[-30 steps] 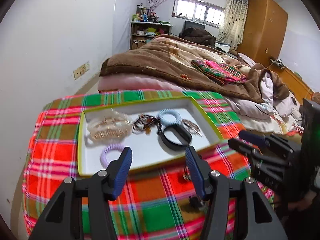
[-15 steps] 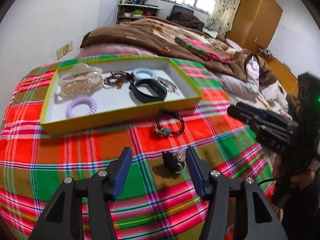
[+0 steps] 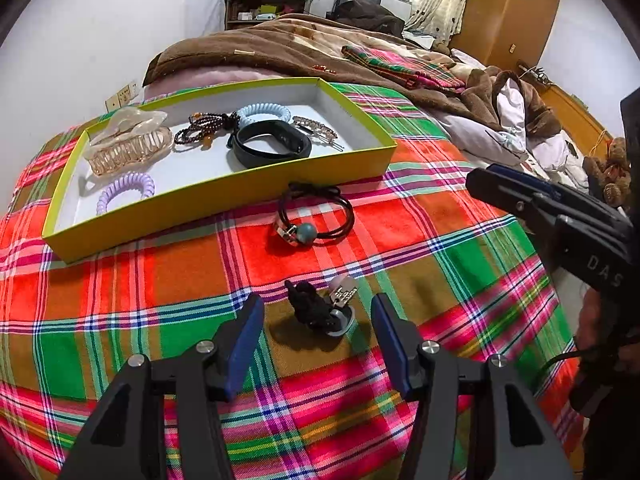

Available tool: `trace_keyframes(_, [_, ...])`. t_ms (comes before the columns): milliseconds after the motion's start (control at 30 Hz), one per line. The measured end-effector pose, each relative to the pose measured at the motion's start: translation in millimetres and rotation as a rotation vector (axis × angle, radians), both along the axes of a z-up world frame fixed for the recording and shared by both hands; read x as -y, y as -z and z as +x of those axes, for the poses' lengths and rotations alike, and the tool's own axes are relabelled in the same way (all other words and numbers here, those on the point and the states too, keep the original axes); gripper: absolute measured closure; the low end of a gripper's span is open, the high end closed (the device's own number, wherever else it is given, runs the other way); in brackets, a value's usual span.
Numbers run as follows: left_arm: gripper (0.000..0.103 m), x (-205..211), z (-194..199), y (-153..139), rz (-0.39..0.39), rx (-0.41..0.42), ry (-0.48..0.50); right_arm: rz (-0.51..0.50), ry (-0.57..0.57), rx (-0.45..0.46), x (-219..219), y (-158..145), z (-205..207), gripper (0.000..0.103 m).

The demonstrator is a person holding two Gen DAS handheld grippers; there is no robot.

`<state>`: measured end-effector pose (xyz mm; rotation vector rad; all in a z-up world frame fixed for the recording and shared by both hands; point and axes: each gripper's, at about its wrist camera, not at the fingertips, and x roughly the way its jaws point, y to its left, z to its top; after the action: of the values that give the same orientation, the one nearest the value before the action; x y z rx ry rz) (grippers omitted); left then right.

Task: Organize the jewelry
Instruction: 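Grasp the black clip with left gripper while right gripper grasps the teal-bead hair tie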

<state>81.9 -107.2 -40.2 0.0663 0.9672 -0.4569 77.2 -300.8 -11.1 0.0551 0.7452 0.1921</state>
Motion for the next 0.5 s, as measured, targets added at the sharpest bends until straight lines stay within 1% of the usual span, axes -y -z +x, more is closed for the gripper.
trace_keyframes(133, [0.047,2,0,1,0.018,0.009,-0.008,-0.003,0.000,-0.004,0,1,0,0.067])
trace_keyframes(233, [0.060,6,0,2,0.051,0.028,-0.010,-0.011,-0.002,-0.003,-2,0,1,0.067])
trace_keyframes(333, [0.072,3,0,2,0.052,0.027,-0.011,-0.017,-0.005,-0.006,-5,-1,2,0.067])
trace_keyframes(500, [0.075,-8,2,-2,0.026,0.023,-0.025,-0.028,-0.014,-0.012,-13,-1,6,0.067])
